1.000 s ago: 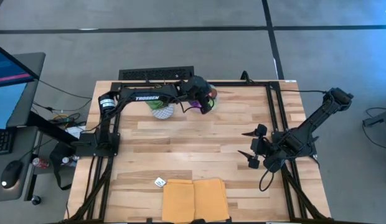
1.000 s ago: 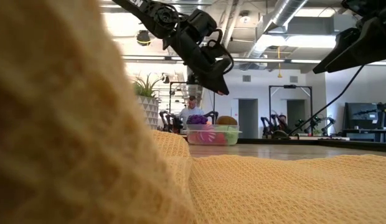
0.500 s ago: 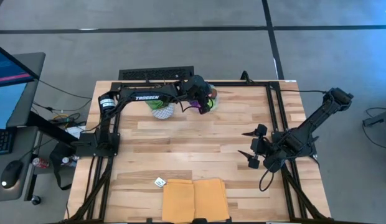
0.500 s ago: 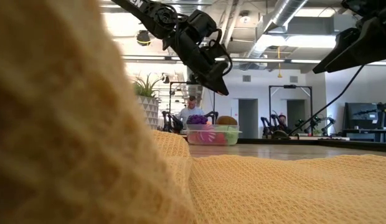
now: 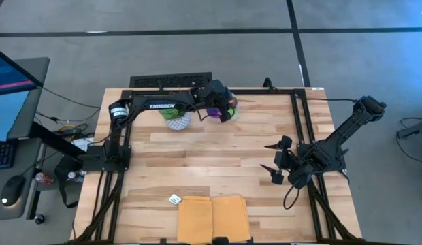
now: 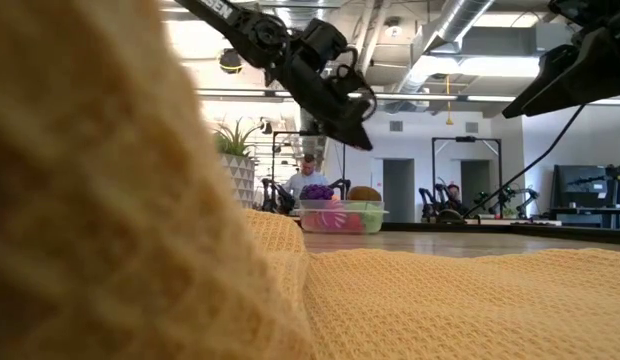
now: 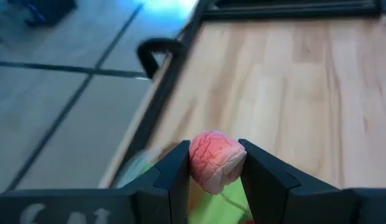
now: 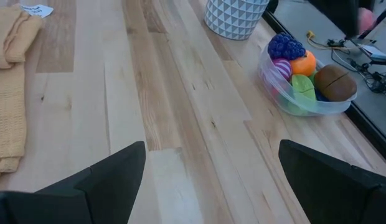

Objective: Pick and placing Produce into tupperware
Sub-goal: Put the peach into the transparent bin

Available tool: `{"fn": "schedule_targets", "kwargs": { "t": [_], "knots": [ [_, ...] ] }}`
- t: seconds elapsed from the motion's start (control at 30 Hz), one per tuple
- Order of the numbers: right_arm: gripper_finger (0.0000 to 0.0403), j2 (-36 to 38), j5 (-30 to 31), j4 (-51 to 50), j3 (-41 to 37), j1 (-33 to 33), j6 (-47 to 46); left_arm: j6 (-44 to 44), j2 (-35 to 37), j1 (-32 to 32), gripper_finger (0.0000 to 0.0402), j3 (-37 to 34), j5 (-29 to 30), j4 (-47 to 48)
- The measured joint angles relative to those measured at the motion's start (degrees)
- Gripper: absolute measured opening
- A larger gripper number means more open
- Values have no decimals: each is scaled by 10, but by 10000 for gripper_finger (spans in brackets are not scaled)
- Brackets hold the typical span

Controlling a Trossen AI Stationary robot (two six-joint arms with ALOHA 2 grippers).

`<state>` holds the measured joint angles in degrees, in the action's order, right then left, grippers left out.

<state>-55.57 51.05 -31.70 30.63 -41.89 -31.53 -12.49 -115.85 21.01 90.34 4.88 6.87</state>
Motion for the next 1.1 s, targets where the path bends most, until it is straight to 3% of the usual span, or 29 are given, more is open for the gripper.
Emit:
{"fn": "schedule_targets", "kwargs": {
  "t": [0.1, 0.23, 0.7, 1.1],
  "knots": [
    [391, 0, 0, 2, 0, 0, 0, -4, -22, -4, 116, 0, -10, -11],
    [391, 0, -1, 2, 0, -1, -1, -23, -33, -9, 116, 6, 20, 2],
    [391, 0, 0, -5, 0, 0, -1, -30, -34, -6, 116, 6, 3, 43],
    [391, 0, 0, 0, 0, 0, -1, -31, -64, -18, 116, 9, -4, -27]
  ]
}}
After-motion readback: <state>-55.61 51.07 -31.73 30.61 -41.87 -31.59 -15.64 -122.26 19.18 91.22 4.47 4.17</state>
